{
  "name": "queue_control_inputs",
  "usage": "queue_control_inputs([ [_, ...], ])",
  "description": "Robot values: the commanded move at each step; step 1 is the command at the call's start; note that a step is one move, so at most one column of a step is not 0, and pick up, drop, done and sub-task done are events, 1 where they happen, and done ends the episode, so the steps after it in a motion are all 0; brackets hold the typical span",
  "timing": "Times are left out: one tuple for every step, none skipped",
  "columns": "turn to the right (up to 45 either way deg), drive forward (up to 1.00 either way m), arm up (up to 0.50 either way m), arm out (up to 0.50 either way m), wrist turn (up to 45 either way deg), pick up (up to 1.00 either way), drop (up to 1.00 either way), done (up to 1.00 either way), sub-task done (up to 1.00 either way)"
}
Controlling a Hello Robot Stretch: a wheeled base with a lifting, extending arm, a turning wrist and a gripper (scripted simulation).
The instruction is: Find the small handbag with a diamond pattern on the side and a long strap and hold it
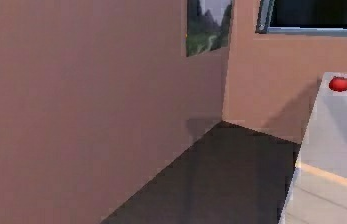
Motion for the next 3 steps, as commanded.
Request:
queue_control_inputs([
  [0.0, 0.75, 0.0, 0.0, 0.0, 0.0, 0.0, 0.0, 0.0],
  [30.0, 0.0, 0.0, 0.0, 0.0, 0.0, 0.0, 0.0, 0.0],
  [0.0, 1.0, 0.0, 0.0, 0.0, 0.0, 0.0, 0.0, 0.0],
])
